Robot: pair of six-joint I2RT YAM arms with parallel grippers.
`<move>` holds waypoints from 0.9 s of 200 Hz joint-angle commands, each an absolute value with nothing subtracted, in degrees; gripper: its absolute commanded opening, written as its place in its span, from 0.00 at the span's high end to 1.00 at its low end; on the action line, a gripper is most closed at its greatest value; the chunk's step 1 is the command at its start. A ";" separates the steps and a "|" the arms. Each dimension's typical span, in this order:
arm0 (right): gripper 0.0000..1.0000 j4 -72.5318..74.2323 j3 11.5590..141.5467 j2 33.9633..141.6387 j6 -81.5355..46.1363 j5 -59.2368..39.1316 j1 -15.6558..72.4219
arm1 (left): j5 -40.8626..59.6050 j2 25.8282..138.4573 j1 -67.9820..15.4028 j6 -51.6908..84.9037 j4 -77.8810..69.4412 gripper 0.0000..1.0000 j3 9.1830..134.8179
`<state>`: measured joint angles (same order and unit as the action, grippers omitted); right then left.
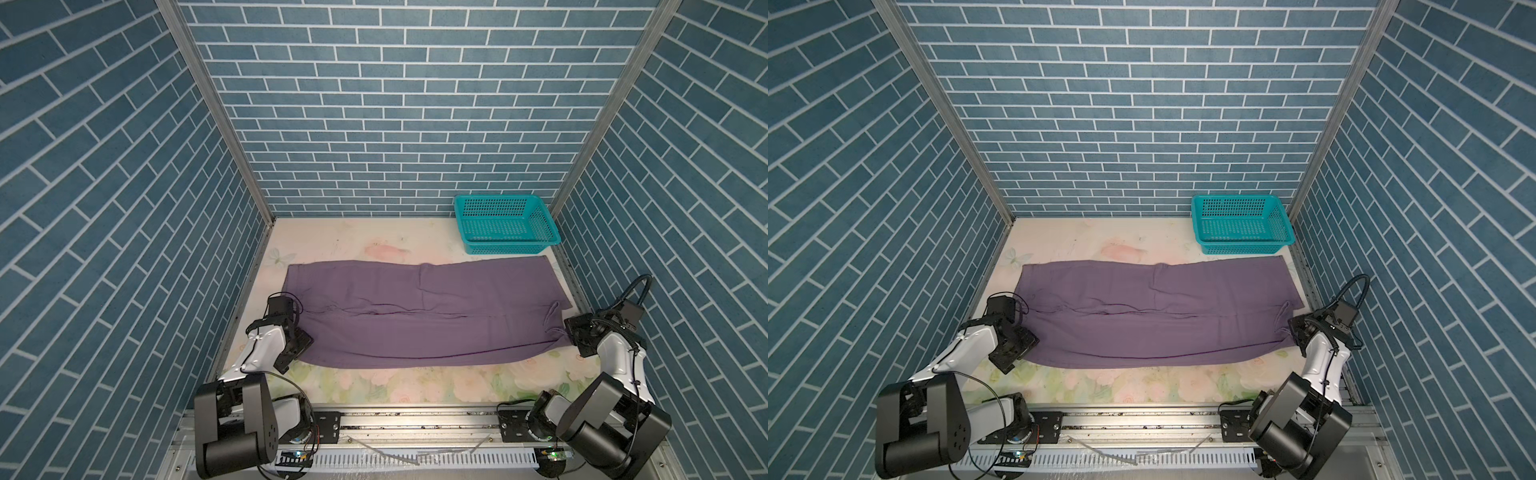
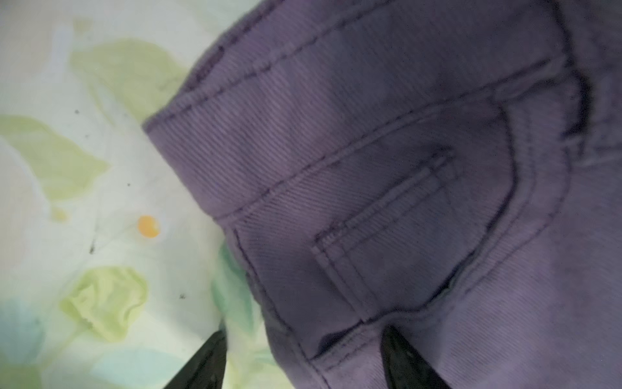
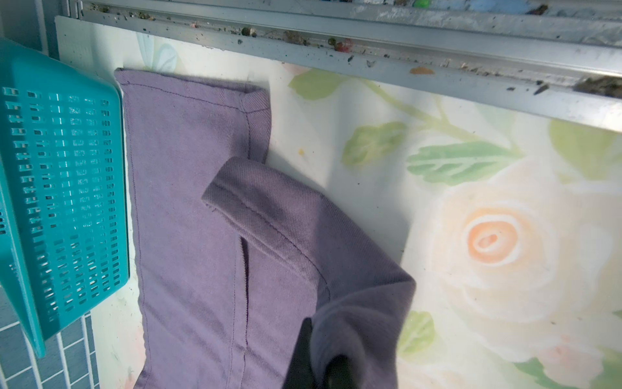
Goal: Fold and stack the trousers
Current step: 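Lift the trousers with both grippers, stretching them taut between the grippers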
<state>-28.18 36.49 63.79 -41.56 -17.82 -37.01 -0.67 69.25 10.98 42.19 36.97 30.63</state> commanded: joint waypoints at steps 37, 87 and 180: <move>1.00 -27.64 37.70 63.27 -42.84 -17.59 -36.91 | 1.53 74.53 12.69 41.81 31.25 0.91 29.17; 1.00 -30.66 41.47 59.02 -45.29 -16.15 -36.83 | 5.14 64.64 18.52 40.80 39.34 1.00 36.79; 1.00 -41.10 52.36 47.29 -47.04 -9.42 -35.69 | 13.76 55.55 34.50 38.98 49.99 1.00 60.36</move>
